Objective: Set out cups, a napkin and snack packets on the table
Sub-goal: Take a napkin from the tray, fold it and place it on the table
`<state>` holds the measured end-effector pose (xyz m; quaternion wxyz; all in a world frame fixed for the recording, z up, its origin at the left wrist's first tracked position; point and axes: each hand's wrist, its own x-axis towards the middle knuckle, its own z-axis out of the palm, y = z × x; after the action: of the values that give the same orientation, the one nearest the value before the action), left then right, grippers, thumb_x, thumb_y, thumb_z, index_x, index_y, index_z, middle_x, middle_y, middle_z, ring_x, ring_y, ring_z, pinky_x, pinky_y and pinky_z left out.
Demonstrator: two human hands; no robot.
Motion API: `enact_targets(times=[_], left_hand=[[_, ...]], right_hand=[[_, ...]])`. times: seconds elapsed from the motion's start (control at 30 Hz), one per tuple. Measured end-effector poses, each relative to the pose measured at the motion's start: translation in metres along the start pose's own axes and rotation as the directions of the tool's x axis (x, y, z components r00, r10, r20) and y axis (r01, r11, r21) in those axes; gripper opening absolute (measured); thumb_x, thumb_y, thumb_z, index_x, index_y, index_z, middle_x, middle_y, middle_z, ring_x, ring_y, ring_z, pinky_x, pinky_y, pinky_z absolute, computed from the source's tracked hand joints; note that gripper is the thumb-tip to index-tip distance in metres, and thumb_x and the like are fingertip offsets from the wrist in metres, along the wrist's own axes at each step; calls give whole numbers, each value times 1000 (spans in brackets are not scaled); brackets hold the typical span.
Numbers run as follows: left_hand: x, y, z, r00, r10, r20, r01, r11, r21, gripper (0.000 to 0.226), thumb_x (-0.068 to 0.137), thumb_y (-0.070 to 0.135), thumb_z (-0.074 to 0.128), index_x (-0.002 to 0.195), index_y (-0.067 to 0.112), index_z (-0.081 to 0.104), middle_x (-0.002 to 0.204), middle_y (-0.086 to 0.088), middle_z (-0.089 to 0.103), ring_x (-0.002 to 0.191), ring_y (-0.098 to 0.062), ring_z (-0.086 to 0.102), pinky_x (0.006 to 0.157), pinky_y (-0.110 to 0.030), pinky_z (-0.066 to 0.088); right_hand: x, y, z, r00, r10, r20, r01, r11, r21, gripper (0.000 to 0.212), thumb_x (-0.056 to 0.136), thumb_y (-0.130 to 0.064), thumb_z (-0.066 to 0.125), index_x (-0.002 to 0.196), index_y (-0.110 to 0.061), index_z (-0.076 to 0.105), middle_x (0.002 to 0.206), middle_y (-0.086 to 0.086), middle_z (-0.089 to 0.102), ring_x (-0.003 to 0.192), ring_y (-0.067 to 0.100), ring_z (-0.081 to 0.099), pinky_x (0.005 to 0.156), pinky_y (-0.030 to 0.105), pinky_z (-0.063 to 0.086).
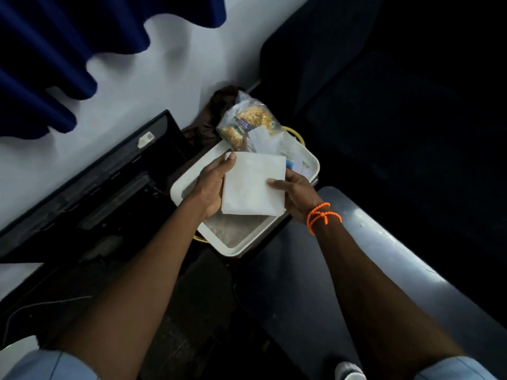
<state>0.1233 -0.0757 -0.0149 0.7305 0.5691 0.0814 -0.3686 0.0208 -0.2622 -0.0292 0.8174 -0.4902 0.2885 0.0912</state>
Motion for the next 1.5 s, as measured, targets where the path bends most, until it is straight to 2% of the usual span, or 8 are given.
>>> enact_targets(times=[0.3,0.43,0.67,0.83,0.93,1.13,1.4,1.5], left_hand=[[-25,-83,112,872,-443,207,391,886,251,39,95,18,69,134,11,67,129,-12,73,120,-31,70,104,-54,54],[-46,-120,174,859,-448,249,359,873,330,39,97,14,68,136,12,64,129,-12,74,120,-32,69,97,-49,58],[-125,-196,289,880,-369,299,118,780,615,40,94,6,70,133,13,61,123,-9,75,108,-26,74,89,-43,63],[-195,-262,348,914,-280,294,-29,677,735,39,86,8,76,121,21,63,116,-3,75,106,-25,72,96,-50,60],[-234,-297,366,904,-281,321,-102,589,802,43,83,9,75,124,18,63,117,-5,74,108,-28,70,97,-48,57],[-315,-357,373,863,-310,398,-250,423,871,58,79,7,76,134,12,60,122,-9,70,114,-28,63,91,-32,51],[-407,-406,366,768,-339,543,-361,471,805,42,79,9,71,120,20,67,108,2,75,103,-20,69,85,-35,53],[-423,-415,365,727,-418,545,-350,457,818,49,82,8,66,129,22,65,116,1,74,109,-19,67,93,-36,52]], right_hand=[[-111,-4,-112,985,41,-169,-35,999,39,39,90,-5,67,128,-2,61,126,23,67,110,39,68,94,53,56],[-164,1,-165,921,14,-390,-43,997,-68,27,83,2,74,108,-8,71,108,15,75,95,32,74,76,39,63],[-288,52,-244,737,-64,-673,-6,995,-101,22,76,-22,78,98,-20,74,98,0,78,93,25,74,87,43,59],[-375,114,-280,403,117,-908,107,979,174,22,81,-14,74,102,-9,70,104,16,76,93,33,73,83,50,61],[-424,146,-283,338,276,-900,91,942,323,33,77,-7,81,107,0,69,104,21,74,85,34,73,64,43,63],[-502,185,-258,67,49,-997,-206,978,34,42,68,-9,83,107,-16,70,90,-4,73,77,12,68,66,12,49],[-561,225,-229,-33,-95,-995,-182,979,-87,46,70,8,66,107,-16,76,98,-3,73,88,10,67,81,12,47],[-576,239,-230,-34,-53,-998,-236,971,-43,44,73,9,63,108,-15,78,100,0,72,91,12,65,77,-3,38]])
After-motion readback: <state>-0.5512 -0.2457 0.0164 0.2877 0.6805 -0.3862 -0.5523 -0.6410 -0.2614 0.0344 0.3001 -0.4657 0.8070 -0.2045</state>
